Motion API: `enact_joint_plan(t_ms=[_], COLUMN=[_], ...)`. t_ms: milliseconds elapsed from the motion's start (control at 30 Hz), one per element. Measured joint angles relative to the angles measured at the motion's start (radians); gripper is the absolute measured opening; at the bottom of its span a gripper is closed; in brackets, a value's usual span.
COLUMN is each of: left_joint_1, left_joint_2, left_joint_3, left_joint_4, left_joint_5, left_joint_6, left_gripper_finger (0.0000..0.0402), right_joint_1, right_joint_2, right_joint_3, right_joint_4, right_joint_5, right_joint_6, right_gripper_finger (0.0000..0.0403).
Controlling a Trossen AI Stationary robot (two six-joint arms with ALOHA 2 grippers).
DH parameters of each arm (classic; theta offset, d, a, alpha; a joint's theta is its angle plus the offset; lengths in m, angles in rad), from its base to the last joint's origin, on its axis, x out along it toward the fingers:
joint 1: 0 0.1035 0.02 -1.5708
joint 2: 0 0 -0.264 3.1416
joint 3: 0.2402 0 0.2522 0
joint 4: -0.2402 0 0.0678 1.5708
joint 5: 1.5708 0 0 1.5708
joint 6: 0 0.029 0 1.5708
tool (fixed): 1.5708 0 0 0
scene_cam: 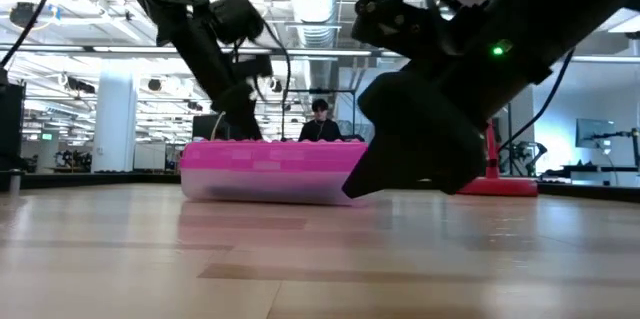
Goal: Pick & place school supplies into a supply box
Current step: Close the pink supply box
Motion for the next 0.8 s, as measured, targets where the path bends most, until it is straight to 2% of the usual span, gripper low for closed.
enact_joint_plan(t_ms=[267, 433, 567, 800], left_joint_1=[0.006, 0.003, -0.018, -0.100], left_joint_2=[0.138, 0.145, 0.145, 0.145], left_joint_3=[0.000, 0.001, 0.001, 0.001], left_joint_4=[0.039, 0.057, 0.011, -0.057], left_joint_5=[0.065, 0.114, 0.178, 0.199], left_joint_6=[-0.001, -0.001, -0.010, -0.039], left_gripper_finger=[0.0167, 0.0167, 0.0167, 0.0167], right_joint_1=[-0.006, -0.017, -0.036, -0.046], right_joint_2=[0.000, 0.000, 0.000, 0.000], right_joint_3=[0.000, 0.000, 0.000, 0.000], right_joint_4=[0.006, -0.009, -0.069, -0.160], right_joint_5=[0.000, 0.001, 0.013, 0.035], right_joint_6=[-0.018, -0.015, 0.036, 0.109], right_gripper_finger=[0.0117, 0.0117, 0.0117, 0.0117])
